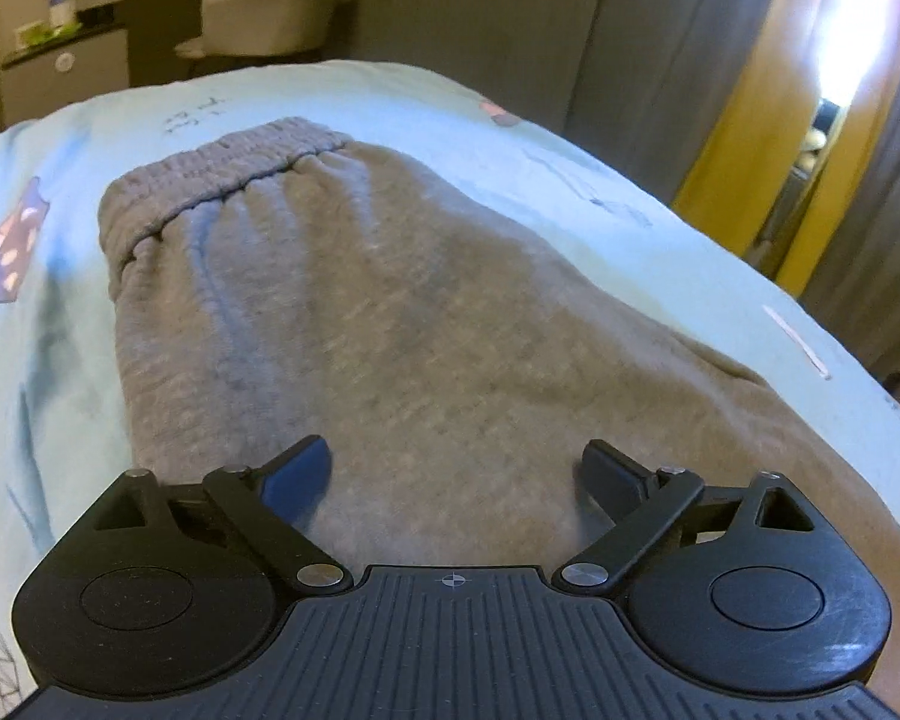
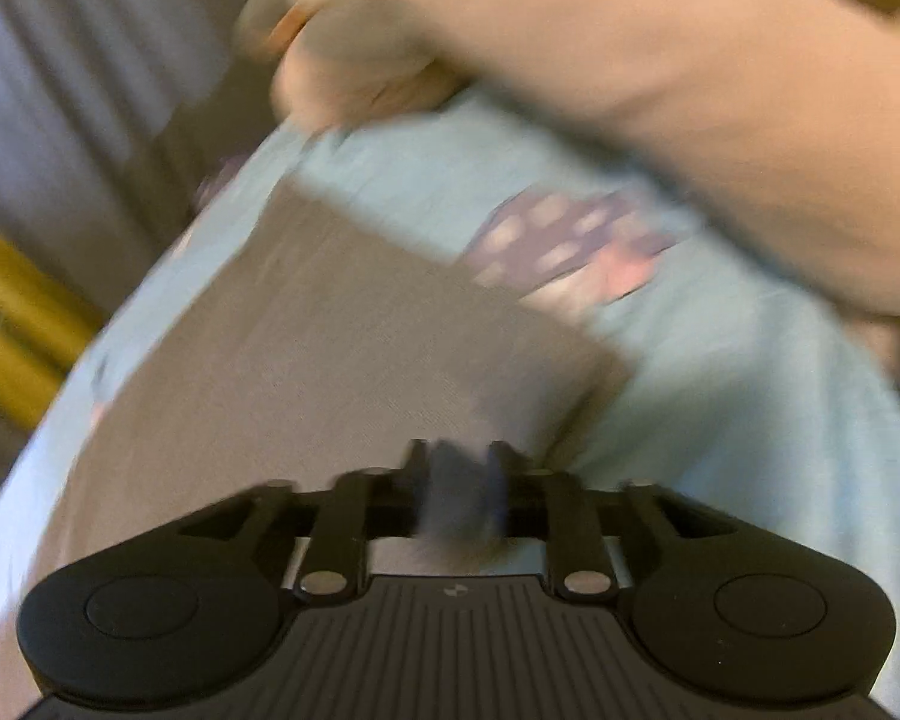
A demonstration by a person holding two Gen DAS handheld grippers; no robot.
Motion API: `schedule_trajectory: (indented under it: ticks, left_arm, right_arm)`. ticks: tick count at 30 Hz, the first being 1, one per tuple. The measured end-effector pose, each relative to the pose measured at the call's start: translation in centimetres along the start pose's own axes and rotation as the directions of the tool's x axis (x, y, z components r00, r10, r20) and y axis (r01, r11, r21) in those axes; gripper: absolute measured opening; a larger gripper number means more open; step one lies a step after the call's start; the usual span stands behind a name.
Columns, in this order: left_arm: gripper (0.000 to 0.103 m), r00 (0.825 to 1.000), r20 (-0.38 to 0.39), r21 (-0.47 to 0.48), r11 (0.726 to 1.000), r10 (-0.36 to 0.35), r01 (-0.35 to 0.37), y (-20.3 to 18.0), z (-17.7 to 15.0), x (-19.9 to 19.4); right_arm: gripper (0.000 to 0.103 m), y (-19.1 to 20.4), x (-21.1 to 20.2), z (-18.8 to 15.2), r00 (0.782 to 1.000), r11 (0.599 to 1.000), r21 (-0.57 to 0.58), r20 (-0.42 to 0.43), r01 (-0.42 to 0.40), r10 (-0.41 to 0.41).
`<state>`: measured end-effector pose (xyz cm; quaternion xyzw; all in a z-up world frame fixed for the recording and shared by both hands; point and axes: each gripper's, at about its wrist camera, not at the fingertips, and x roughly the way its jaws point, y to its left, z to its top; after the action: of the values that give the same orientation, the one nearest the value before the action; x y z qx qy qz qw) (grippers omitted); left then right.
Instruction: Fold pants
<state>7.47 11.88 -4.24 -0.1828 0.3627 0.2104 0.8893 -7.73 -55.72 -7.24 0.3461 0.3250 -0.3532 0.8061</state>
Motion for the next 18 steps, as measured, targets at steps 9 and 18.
schedule_trajectory:
  ticks: [9,18]
  left_arm:
    - [0.101,0.999,-0.034,0.066,0.997,0.031,-0.029,-1.5,-0.5,0.6]
    - [0.101,1.000,-0.019,0.039,0.999,0.016,-0.016,-1.1,-0.7,0.0]
  right_arm:
    - [0.077,-6.7,-0.7,-0.3,0.979,0.941,0.277,-0.005,-0.193,0.202]
    - [0.071,-6.9,2.4,1.3,0.973,0.928,0.311,-0.030,-0.207,0.227]
